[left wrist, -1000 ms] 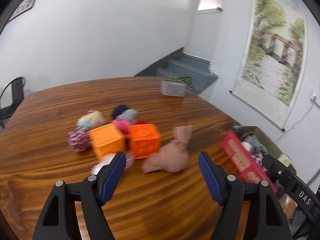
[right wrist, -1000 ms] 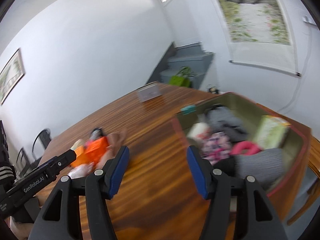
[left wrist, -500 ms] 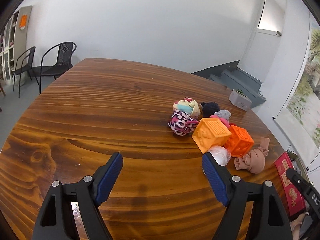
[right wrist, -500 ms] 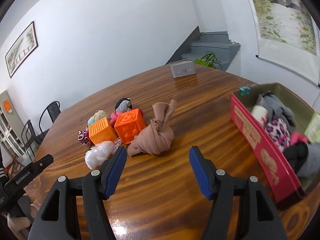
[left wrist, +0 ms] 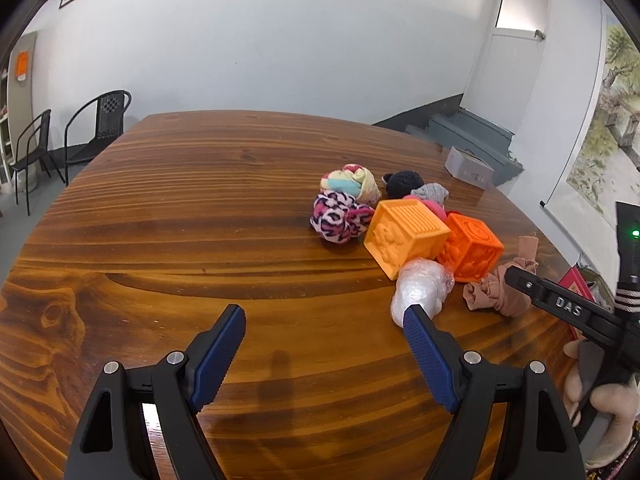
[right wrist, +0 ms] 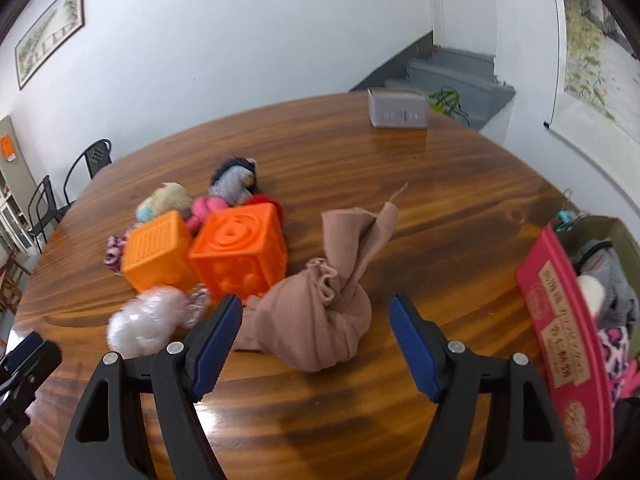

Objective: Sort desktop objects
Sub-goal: 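Grasp the tan knotted stocking with the right gripper while the left grasps the plastic-wrapped white bag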

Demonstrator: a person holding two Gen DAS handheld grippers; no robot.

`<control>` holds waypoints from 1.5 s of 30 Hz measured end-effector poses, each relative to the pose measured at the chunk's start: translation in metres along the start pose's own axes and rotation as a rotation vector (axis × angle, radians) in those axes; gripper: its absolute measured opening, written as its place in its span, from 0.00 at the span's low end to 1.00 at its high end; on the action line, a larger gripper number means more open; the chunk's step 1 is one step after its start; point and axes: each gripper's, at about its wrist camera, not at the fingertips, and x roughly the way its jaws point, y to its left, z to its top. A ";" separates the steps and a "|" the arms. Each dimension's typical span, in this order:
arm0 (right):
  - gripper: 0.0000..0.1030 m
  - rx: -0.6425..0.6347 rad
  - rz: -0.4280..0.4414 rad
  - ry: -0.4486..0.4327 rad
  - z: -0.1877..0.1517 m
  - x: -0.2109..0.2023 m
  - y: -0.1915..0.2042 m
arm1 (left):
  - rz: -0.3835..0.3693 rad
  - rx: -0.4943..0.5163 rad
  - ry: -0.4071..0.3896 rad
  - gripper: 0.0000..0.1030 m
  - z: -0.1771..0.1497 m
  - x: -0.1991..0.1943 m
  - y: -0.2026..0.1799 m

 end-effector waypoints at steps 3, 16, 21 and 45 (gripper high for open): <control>0.77 0.023 0.016 0.027 0.002 0.011 -0.008 | -0.014 0.002 0.019 0.80 0.000 0.005 -0.003; 0.60 0.045 0.106 0.080 -0.005 0.005 -0.010 | -0.091 0.037 0.076 0.80 0.013 0.031 -0.035; 0.60 0.078 0.114 0.044 -0.004 -0.007 -0.017 | -0.090 0.072 0.108 0.80 0.016 0.052 -0.050; 0.60 0.144 0.162 -0.028 -0.004 -0.023 -0.030 | -0.080 0.157 0.088 0.36 0.010 0.039 -0.073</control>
